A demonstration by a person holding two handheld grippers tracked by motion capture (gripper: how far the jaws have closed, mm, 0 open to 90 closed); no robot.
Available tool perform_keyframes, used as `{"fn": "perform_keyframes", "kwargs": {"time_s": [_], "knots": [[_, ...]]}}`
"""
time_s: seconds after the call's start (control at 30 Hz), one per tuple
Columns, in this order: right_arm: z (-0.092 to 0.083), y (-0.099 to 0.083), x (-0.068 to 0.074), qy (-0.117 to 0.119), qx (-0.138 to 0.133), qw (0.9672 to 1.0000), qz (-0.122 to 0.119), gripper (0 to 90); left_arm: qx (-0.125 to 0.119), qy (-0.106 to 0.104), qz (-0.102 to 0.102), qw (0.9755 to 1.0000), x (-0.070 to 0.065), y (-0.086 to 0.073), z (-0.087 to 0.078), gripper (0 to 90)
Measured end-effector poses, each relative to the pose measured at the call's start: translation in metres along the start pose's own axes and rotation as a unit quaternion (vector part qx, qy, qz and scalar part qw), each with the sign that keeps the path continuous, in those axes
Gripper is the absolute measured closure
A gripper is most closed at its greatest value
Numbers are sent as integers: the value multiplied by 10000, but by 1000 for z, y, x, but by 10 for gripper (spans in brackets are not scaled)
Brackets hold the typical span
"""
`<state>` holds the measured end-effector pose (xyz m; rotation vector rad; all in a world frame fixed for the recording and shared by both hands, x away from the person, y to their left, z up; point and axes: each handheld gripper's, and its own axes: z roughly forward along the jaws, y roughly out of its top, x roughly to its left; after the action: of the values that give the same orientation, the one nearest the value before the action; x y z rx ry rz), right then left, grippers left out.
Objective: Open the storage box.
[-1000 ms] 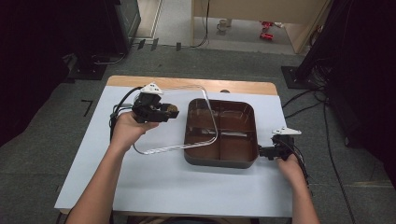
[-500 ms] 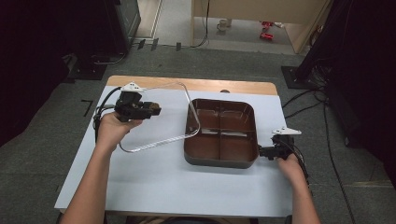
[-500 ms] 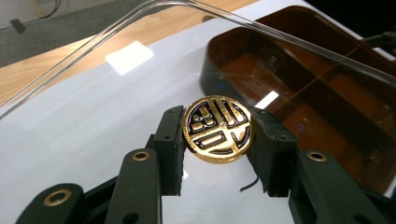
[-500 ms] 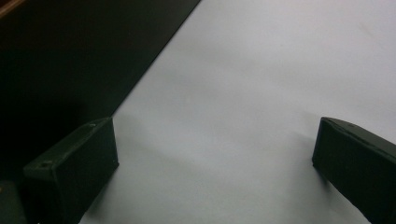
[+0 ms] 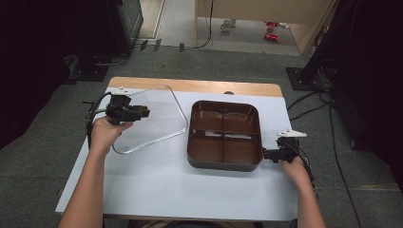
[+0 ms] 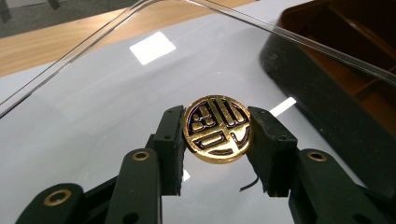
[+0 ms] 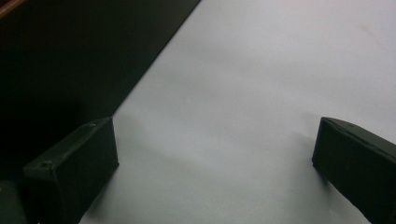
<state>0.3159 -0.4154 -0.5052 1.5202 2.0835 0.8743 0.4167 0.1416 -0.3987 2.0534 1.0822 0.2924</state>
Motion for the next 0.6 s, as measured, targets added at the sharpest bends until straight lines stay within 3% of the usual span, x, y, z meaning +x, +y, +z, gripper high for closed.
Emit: {"fn": "perform_keyframes", "kwargs": {"time_s": [0.6], "knots": [[0,0,0,2,1,10000,2,0,398,429,-221,9980,29,-26,39,591]]}}
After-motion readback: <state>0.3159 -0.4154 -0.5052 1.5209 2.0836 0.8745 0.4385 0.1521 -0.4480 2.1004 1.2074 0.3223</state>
